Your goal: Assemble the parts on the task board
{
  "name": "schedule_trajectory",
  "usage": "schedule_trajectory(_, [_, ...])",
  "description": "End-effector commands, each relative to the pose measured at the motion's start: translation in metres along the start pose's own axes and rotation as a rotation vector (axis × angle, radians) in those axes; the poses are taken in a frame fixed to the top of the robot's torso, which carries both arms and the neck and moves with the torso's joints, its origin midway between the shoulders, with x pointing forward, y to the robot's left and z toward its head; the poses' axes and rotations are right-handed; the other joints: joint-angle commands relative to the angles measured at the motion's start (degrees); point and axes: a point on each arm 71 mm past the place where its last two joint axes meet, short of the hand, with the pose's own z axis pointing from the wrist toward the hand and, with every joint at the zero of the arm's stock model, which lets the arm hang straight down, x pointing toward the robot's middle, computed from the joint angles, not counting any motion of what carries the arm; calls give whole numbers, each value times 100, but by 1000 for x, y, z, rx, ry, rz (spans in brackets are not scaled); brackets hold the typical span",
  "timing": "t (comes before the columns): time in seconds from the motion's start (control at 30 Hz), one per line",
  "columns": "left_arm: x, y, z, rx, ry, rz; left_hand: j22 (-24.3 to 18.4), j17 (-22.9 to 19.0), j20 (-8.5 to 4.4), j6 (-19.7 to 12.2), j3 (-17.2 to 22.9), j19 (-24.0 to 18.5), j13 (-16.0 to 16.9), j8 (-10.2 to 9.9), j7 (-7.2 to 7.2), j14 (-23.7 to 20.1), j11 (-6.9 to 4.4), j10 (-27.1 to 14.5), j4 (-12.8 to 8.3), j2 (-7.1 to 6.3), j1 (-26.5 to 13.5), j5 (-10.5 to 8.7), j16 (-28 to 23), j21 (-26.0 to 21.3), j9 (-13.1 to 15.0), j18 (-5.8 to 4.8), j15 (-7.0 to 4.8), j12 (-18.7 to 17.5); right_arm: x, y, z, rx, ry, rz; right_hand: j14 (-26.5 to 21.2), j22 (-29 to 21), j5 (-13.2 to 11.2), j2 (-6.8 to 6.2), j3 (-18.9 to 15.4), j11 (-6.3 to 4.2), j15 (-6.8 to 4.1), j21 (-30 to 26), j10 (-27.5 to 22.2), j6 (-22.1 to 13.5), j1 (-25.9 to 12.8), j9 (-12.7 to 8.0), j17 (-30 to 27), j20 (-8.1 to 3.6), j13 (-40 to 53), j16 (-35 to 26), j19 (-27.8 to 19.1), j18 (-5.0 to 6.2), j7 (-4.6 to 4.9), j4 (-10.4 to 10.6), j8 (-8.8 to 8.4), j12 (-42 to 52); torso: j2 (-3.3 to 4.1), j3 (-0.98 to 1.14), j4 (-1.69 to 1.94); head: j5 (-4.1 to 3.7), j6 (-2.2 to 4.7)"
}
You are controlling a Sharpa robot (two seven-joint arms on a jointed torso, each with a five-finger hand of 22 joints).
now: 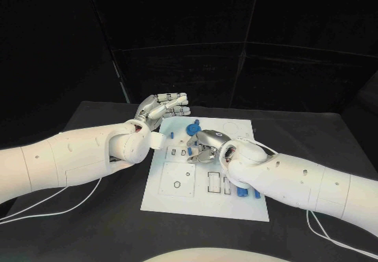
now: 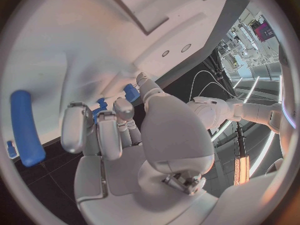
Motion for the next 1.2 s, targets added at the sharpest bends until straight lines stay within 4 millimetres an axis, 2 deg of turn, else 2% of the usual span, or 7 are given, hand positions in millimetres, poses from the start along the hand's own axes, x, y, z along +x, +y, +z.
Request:
schedule_trajectory(0.03, [1,-1,1,5,7,-3,-5,-9,13,-27,6,21,-3,-25,283,-19,-4,-23,-27,67,-4,-21,-18,-24,-4,64,19,-25,-4,6,-1,-67,-41,46,325,0,50,28,-38,9,47,-22,-23,-26,46,12,260,42,11,-7,-17,63,23,15,44,10,1,1,4,6,-8])
schedule_trajectory(0.57, [-1,-1,1,-3,7,-4,-7,-9,13,-19,5,23,-3,-23,281,-18,-4,-21,-27,68,-7,-22,-19,-26,-3,64,19,-24,-26,3,-27,-163,-117,86,328,32,188,65,-119,-2,43,-9,26,27,143,29,282,46,47,3,3,58,7,44,192,111,-6,-3,0,9,6])
schedule_trajectory(0.8, [-3,-1,-1,-8,32,-2,6,45,-43,311,-2,204,15,35,207,220,-87,202,-52,74,-47,-21,117,19,24,84,-66,77,-50,-8,-45,-151,-128,110,325,33,207,82,-176,-22,30,-8,48,117,173,42,272,37,45,-3,3,59,-18,73,303,147,-19,-10,3,2,29])
schedule_trajectory(1.03, [-15,1,-5,-82,41,156,296,689,-603,1091,-134,1431,355,325,-201,1819,-649,1873,21,109,-212,-27,1079,660,93,99,-679,775,-82,-28,-72,-99,-121,209,285,-97,239,137,-245,-74,-13,-70,114,317,213,63,122,3,72,-86,-82,87,-79,112,486,220,-104,0,12,-6,15])
schedule_trajectory(1.13, [-19,2,-8,-143,56,230,531,1189,-876,1184,-214,2055,573,347,-352,2559,-842,2337,-6,51,-206,-22,1838,1116,105,81,-940,1066,-95,-37,-86,-69,-124,241,275,-127,261,167,-261,-90,-28,-87,127,363,229,63,81,-11,69,-112,-100,93,-96,122,530,231,-140,9,10,-64,19])
schedule_trajectory(1.17, [-20,2,-8,-165,67,256,743,1980,-1034,1172,-228,2493,709,372,-406,2898,-913,2407,-37,36,-179,-25,2779,1508,114,58,-1021,1227,-98,-40,-90,-59,-125,248,269,-149,279,180,-265,-95,-34,-99,125,376,235,61,56,-16,61,-127,-114,97,-101,127,544,228,-153,11,9,-81,17])
schedule_trajectory(1.2, [-20,2,-9,-190,82,281,1276,4536,-1308,1146,-262,3180,901,430,-491,3014,-959,2331,-50,19,-192,-39,5263,2309,137,-2,-1012,1423,-102,-43,-94,-49,-128,253,264,-166,298,191,-270,-100,-38,-107,126,387,238,60,35,-21,57,-139,-124,100,-106,132,557,228,-168,9,12,-84,7])
